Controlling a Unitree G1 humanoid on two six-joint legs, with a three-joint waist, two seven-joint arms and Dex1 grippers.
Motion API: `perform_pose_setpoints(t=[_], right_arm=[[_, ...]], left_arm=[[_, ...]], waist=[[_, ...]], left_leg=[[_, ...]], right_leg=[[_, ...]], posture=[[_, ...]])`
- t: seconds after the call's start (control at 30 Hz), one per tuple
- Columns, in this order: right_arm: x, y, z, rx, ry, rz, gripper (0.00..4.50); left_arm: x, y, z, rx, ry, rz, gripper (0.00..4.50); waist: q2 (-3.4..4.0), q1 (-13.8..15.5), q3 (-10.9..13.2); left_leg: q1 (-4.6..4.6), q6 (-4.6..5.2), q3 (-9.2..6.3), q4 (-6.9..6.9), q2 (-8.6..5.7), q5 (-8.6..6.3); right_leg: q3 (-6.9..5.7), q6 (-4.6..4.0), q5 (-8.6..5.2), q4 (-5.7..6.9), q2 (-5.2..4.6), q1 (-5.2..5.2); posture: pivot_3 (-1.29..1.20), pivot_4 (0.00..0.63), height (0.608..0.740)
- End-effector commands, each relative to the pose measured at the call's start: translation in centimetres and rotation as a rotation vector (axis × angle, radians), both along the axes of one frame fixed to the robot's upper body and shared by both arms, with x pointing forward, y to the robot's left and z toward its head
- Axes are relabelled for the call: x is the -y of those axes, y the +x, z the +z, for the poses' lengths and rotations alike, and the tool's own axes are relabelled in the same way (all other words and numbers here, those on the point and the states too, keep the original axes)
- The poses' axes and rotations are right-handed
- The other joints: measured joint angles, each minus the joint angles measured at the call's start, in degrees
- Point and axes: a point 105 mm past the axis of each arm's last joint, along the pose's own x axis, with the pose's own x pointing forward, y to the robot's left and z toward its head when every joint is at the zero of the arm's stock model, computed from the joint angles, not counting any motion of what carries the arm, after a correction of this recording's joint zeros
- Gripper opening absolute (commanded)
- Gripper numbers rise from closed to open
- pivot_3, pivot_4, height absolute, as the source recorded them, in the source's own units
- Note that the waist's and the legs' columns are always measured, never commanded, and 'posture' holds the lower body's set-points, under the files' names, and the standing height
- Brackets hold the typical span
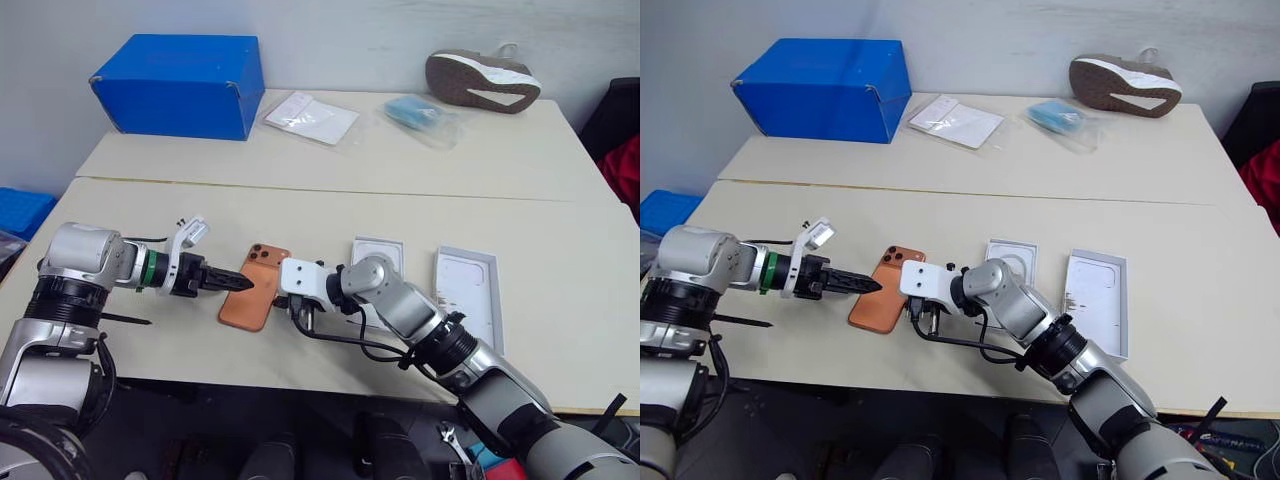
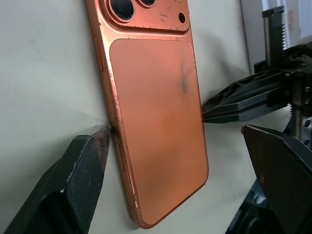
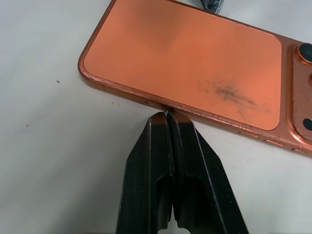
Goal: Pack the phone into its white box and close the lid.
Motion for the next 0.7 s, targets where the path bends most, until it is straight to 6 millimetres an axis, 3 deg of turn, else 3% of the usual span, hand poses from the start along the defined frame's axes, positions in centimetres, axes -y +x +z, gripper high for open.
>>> perform_pose_setpoints(t=[0.03, 0.2, 0.33, 0.47, 0.57, 0.7], right_arm=[[-0.3, 0.5, 1.1, 0.034, 0.027, -0.005, 0.04], [-0.2, 0.6, 1.1, 0.036, 0.027, -0.010, 0.04], [-0.2, 0.7, 1.1, 0.038, 0.029, -0.015, 0.04], [-0.1, 0.8, 1.1, 0.043, 0.030, -0.016, 0.04], [0.0, 0.9, 1.2, 0.048, 0.035, -0.020, 0.00], [0.1, 0.9, 1.4, 0.051, 0.041, -0.024, 0.00]], left_arm=[[1.5, -1.4, -1.8, -0.132, -0.114, -0.035, 4.50], [1.0, -1.0, -2.8, -0.110, -0.015, -0.024, 4.50], [1.3, -0.2, -1.0, -0.076, -0.043, -0.035, 4.50], [1.4, -0.1, -0.9, -0.080, -0.042, -0.046, 4.50], [1.5, -0.2, -1.2, -0.095, -0.059, -0.049, 3.86], [1.7, -0.6, -1.6, -0.118, -0.072, -0.060, 2.55]], waist=[[-0.02, 0.0, 0.0], [-0.03, -0.1, 0.0], [-0.05, 0.0, 0.0], [-0.05, 0.0, 0.0], [-0.06, 0.0, 0.0], [-0.09, -0.1, 0.0]], left_leg=[[0.00, 0.00, -0.01, 0.01, 0.00, 0.00], [0.00, -0.01, -0.03, 0.00, 0.00, -0.01], [0.00, -0.01, -0.04, 0.03, -0.01, 0.00], [-0.01, -0.02, -0.04, 0.02, 0.00, 0.01], [-0.01, -0.03, -0.04, 0.02, 0.00, 0.01], [-0.07, -0.03, -0.04, 0.01, 0.01, 0.01]], right_leg=[[0.00, 0.00, 0.00, 0.02, 0.00, 0.00], [0.00, 0.00, 0.00, 0.02, 0.00, -0.01], [0.01, 0.00, 0.00, 0.02, 0.00, 0.02], [0.01, 0.00, 0.00, 0.02, 0.01, -0.01], [0.01, 0.00, 0.00, 0.02, 0.01, -0.01], [-0.01, 0.00, 0.00, 0.02, 0.02, -0.08]], posture=[[0.00, 0.150, 0.740], [0.00, 0.150, 0.740], [0.00, 0.150, 0.740], [0.00, 0.150, 0.740], [0.00, 0.150, 0.740], [0.00, 0.150, 0.740]])
